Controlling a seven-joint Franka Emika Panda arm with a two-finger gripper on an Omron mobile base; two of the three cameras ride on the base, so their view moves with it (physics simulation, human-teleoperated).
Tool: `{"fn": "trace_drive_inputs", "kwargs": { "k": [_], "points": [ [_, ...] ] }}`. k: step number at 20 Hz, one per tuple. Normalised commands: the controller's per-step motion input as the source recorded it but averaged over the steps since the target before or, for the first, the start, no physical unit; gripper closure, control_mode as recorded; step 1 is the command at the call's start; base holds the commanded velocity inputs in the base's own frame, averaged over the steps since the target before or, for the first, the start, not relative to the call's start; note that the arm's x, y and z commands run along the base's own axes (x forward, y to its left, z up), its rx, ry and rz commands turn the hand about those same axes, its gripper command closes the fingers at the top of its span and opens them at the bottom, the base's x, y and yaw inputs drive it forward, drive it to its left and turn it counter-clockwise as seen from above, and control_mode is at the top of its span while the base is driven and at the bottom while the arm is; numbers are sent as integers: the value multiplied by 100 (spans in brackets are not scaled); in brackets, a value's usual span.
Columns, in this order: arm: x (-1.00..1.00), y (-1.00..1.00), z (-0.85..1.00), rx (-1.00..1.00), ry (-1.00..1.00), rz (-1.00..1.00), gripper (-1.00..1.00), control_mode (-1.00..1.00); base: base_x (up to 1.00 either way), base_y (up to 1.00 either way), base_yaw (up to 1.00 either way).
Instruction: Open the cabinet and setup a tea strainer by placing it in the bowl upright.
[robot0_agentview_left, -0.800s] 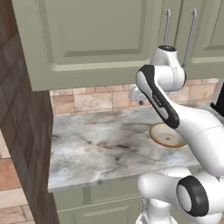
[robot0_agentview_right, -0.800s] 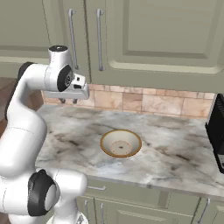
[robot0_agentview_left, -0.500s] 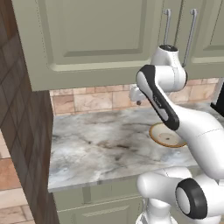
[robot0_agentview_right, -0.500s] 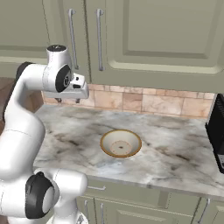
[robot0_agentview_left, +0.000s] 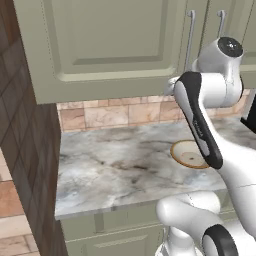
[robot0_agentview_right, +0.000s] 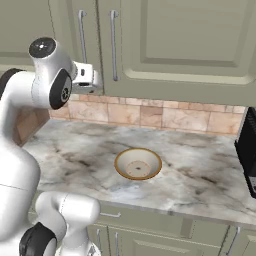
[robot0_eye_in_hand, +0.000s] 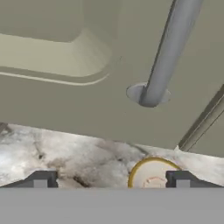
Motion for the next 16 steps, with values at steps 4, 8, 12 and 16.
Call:
{"fn": "trace_drive_inputs", "kwargs": {
  "k": [4, 8, 12, 16],
  "points": [
    [-7, -31, 100, 16, -26, -8, -100, -100, 0, 0, 0],
    [0, -6, 81, 6, -8, -8, -100, -100, 0, 0, 0],
    [0, 2, 27, 2, 0, -4, -100, -100, 0, 0, 0],
    [10, 1, 1, 0, 0, 0, -100, -100, 0, 0, 0]
  ]
}}
